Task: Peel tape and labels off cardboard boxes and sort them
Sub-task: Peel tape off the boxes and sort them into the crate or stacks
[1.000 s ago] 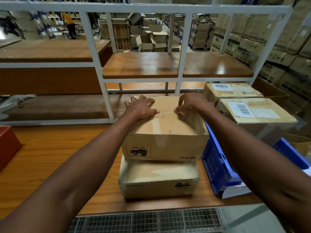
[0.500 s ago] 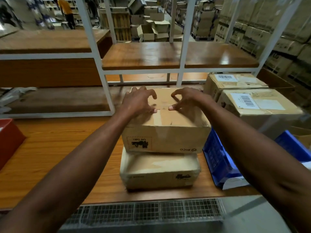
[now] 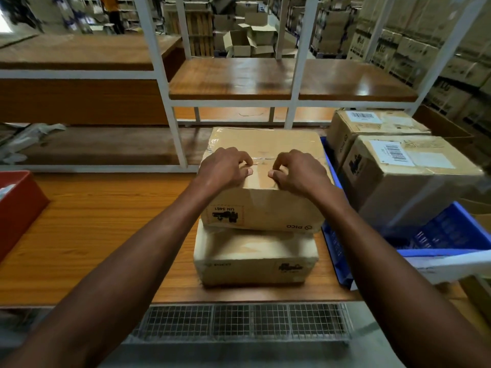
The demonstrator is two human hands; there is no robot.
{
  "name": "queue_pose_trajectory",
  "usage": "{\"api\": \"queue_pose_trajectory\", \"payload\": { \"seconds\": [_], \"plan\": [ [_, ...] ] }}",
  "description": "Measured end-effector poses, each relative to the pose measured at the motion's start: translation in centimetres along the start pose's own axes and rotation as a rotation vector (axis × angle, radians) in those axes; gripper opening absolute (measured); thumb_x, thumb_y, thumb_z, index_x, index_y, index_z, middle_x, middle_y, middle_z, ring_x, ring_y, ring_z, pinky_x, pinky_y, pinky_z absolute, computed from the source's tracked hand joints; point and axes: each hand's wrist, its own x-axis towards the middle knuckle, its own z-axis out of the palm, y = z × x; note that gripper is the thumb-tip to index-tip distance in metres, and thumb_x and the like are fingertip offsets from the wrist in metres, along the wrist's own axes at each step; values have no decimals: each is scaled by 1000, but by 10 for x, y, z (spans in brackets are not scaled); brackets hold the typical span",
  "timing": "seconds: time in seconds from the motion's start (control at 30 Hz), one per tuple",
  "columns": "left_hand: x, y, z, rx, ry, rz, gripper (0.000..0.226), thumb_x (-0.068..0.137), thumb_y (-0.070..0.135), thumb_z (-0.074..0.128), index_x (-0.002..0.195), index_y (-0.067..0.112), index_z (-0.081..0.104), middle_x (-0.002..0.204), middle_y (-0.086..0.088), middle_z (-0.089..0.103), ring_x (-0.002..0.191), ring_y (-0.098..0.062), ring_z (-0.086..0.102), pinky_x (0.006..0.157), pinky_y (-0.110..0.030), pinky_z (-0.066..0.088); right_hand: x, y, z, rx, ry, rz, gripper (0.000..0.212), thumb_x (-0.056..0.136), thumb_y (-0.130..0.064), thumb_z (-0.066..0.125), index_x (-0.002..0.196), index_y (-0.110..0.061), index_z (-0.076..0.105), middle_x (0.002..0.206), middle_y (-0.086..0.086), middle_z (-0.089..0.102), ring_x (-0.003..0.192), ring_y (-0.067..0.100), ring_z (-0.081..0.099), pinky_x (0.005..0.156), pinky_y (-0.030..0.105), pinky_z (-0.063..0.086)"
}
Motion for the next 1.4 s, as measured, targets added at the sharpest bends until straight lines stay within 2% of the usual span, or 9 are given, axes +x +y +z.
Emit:
{"api": "queue_pose_trajectory", "payload": {
  "seconds": [0.27,0.43,0.6,0.73,0.9,1.0,1.17,1.27,1.4],
  "plan": [
    [-25,6,3,39,161,67,32,100,43,60,130,32,61,129,1,63,115,-21,55,92,-41,47,-15,4,-6,71,-49,-14,38,99,-49,62,130,-26,66,135,3,63,114,23,60,74,33,42],
    [-44,-14,-7,51,12,123,50,100,60,51,143,35,56,146,7,56,128,-18,51,93,-41,49,-34,19,-4,289,19,33,25,95,-49,69,110,-29,66,125,-2,67,113,17,59,78,31,43],
    [-68,-37,12,-131,138,101,53,93,52,67,143,40,55,156,4,46,144,-21,36,114,-48,28,-57,45,19,351,265,188,43,84,-74,65,114,-43,67,155,-2,43,147,27,30,116,61,30],
    [-88,-51,45,-388,285,-165,77,84,54,77,151,47,40,165,-1,23,148,-31,27,114,-56,33,-86,53,30,722,313,228,73,79,-65,72,143,-34,55,155,-7,41,136,10,41,115,51,43],
    [-91,-41,48,-691,354,-208,107,83,36,84,161,41,11,165,-2,32,147,-27,38,112,-48,44,-89,62,32,736,320,207,87,80,-37,88,153,-31,40,153,-11,44,138,12,43,113,49,46],
    [-79,-34,28,-740,409,-213,110,84,37,83,162,41,4,162,-8,38,139,-30,50,102,-53,54,-74,56,14,728,392,211,83,81,-34,87,150,-32,40,143,-5,48,121,14,51,92,37,58],
    [-49,-26,-26,-740,475,-167,99,88,27,80,161,30,13,149,-6,50,114,-13,61,83,-39,63,-40,50,-31,700,482,217,93,77,-51,85,151,-39,30,144,0,53,119,22,59,95,52,58],
    [-31,-28,-51,-675,422,-173,94,87,36,80,159,29,19,152,-7,48,123,-20,57,91,-45,58,-24,41,-57,682,437,216,88,77,-54,82,149,-42,32,136,-1,56,117,25,61,90,55,60],
    [-11,-28,-63,-618,287,-218,88,86,45,79,157,24,31,154,-6,46,131,-25,53,96,-42,53,3,38,-75,555,359,269,62,80,-52,82,134,-38,56,137,1,61,108,20,65,94,49,58]
  ]
}}
